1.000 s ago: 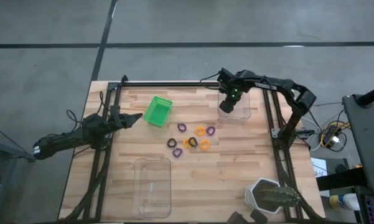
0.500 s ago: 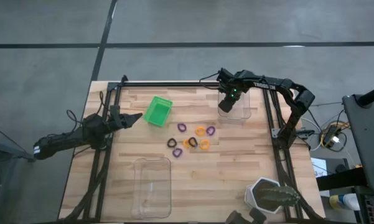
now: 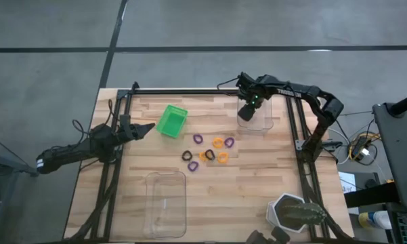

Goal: Sort spring keychains
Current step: Put the right black spring keychain into the top transparent bin

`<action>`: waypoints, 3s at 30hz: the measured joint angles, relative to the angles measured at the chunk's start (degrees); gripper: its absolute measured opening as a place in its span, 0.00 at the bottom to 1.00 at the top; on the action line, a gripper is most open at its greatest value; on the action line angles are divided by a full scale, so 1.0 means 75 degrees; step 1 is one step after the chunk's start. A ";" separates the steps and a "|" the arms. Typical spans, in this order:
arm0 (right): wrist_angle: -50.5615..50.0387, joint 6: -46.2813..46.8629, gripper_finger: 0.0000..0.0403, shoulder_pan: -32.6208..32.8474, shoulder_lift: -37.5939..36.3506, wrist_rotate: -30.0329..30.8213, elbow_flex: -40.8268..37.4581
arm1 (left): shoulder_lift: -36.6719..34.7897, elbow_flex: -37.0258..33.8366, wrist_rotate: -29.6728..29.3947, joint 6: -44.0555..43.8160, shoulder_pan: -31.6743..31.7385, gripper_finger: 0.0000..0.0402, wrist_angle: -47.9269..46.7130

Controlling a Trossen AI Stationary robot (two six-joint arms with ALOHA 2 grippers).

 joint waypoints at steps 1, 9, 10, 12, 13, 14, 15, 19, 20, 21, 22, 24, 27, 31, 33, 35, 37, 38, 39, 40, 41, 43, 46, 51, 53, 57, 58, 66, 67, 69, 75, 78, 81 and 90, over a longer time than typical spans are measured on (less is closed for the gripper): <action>-0.0041 0.0000 0.38 0.0003 -0.0046 -0.0009 0.0068 | 0.0003 0.0000 0.0000 0.0000 0.0001 0.00 0.0000; -0.0514 0.0146 0.32 0.0108 -0.0171 -0.0124 0.0670 | 0.0002 0.0000 -0.0002 0.0000 -0.0002 0.00 0.0003; -0.0538 0.0144 0.29 0.0154 -0.0171 -0.0196 0.0730 | 0.0003 0.0000 -0.0002 0.0000 0.0001 0.00 0.0003; -0.0585 0.0138 0.24 0.0256 -0.0171 -0.0399 0.0855 | 0.0000 0.0000 -0.0002 0.0000 -0.0002 0.00 0.0003; -0.0601 0.0135 0.21 0.0316 -0.0173 -0.0479 0.0914 | 0.0000 0.0000 -0.0002 0.0000 0.0001 0.00 0.0003; -0.0618 0.0134 0.17 0.0379 -0.0180 -0.0540 0.0961 | 0.0002 0.0000 -0.0002 0.0000 0.0000 0.00 0.0003; -0.0651 0.0131 0.13 0.0442 -0.0180 -0.0635 0.1001 | 0.0000 0.0000 -0.0002 0.0000 0.0000 0.00 0.0003; -0.0668 0.0173 0.03 0.0744 -0.0180 -0.0863 0.1178 | 0.0002 0.0000 -0.0002 0.0000 -0.0002 0.00 0.0002; -0.0665 0.0201 0.03 0.0836 -0.0180 -0.0867 0.1227 | 0.0003 0.0000 -0.0002 0.0000 0.0001 0.00 0.0003; -0.0668 0.0228 0.03 0.0925 -0.0180 -0.0870 0.1276 | 0.0003 0.0000 -0.0002 0.0000 0.0001 0.00 0.0000; -0.0668 0.0240 0.02 0.1021 -0.0180 -0.0873 0.1326 | 0.0000 0.0000 -0.0005 0.0000 0.0001 0.00 0.0000; -0.0670 0.0308 0.02 0.1209 -0.0180 -0.0885 0.1444 | 0.0001 0.0000 -0.0005 0.0000 0.0001 0.00 0.0000; -0.0670 0.0435 0.02 0.1477 -0.0180 -0.0885 0.1597 | 0.0003 0.0000 -0.0005 0.0000 0.0001 0.00 -0.0002; -0.0670 0.0683 0.02 0.1882 -0.0180 -0.0886 0.1762 | 0.0003 0.0000 -0.0008 0.0001 0.0000 0.00 -0.0006; -0.0666 0.0807 0.02 0.2096 -0.0180 -0.0886 0.1828 | 0.0002 0.0000 -0.0008 0.0003 0.0000 0.00 -0.0007; -0.0664 0.0860 0.02 0.2329 -0.0180 -0.0885 0.1889 | 0.0000 0.0000 -0.0008 0.0003 -0.0002 0.00 -0.0024; -0.0623 0.0860 0.02 0.2566 -0.0180 -0.0884 0.1925 | 0.0002 0.0000 -0.0008 0.0003 0.0000 0.00 -0.0060; -0.0598 0.0862 0.02 0.2687 -0.0180 -0.0885 0.1926 | 0.0003 0.0000 -0.0008 0.0003 -0.0002 0.00 -0.0093; -0.0579 0.0860 0.02 0.2808 -0.0180 -0.0885 0.1929 | 0.0001 0.0000 -0.0008 0.0003 0.0000 0.00 -0.0127; -0.0552 0.0858 0.02 0.2927 -0.0180 -0.0885 0.1929 | 0.0000 0.0000 -0.0008 0.0003 0.0000 0.00 -0.0153; -0.0504 0.0856 0.02 0.3048 -0.0180 -0.0885 0.1929 | 0.0003 0.0000 -0.0008 0.0003 0.0000 0.00 -0.0181; -0.0347 0.0828 0.02 0.3284 -0.0180 -0.0885 0.1929 | 0.0000 0.0000 -0.0008 0.0003 -0.0002 0.00 -0.0181; -0.0014 0.0801 0.02 0.3630 -0.0180 -0.0885 0.1929 | 0.0003 0.0000 -0.0008 0.0003 -0.0001 0.00 -0.0178; 0.0625 0.0765 0.02 0.4131 -0.0165 -0.0882 0.1929 | 0.0001 0.0000 -0.0008 0.0000 -0.0001 0.00 -0.0178; 0.0887 0.0791 0.02 0.4270 -0.0117 -0.0885 0.1929 | 0.0000 0.0000 -0.0008 0.0003 0.0001 0.00 -0.0178; 0.1280 0.0843 0.02 0.4511 0.0097 -0.0957 0.1929 | 0.0000 0.0000 -0.0005 0.0000 -0.0001 0.00 -0.0178; 0.1296 0.0843 0.02 0.4567 0.0168 -0.1030 0.1929 | 0.0000 0.0000 -0.0005 0.0000 -0.0002 0.00 -0.0176; 0.1491 0.1008 0.02 0.4894 0.0626 -0.1165 0.1929 | 0.0017 0.0000 -0.0005 0.0000 -0.0001 0.00 -0.0184; 0.1605 0.1115 0.02 0.4899 0.0690 -0.1292 0.1929 | 0.0017 0.0000 -0.0002 0.0000 -0.0002 0.00 -0.0187; 0.1755 0.1230 0.04 0.4902 0.0864 -0.1655 0.1929 | 0.0022 0.0000 -0.0004 0.0002 0.0000 0.00 -0.0189; 0.1802 0.1236 0.19 0.4994 0.1297 -0.1708 0.1928 | 0.0039 0.0000 -0.0002 -0.0003 -0.0001 0.00 -0.0194; 0.1797 0.1231 0.30 0.5053 0.1492 -0.1717 0.1927 | 0.0041 0.0000 -0.0002 0.0000 -0.0002 0.00 -0.0195; 0.1808 0.1198 0.39 0.5109 0.1741 -0.1716 0.1926 | 0.0041 0.0000 0.0001 0.0000 0.0001 0.00 -0.0196; 0.1818 0.1208 0.47 0.5184 0.2416 -0.1692 0.1920 | 0.0041 0.0000 0.0001 -0.0002 -0.0001 0.00 -0.0197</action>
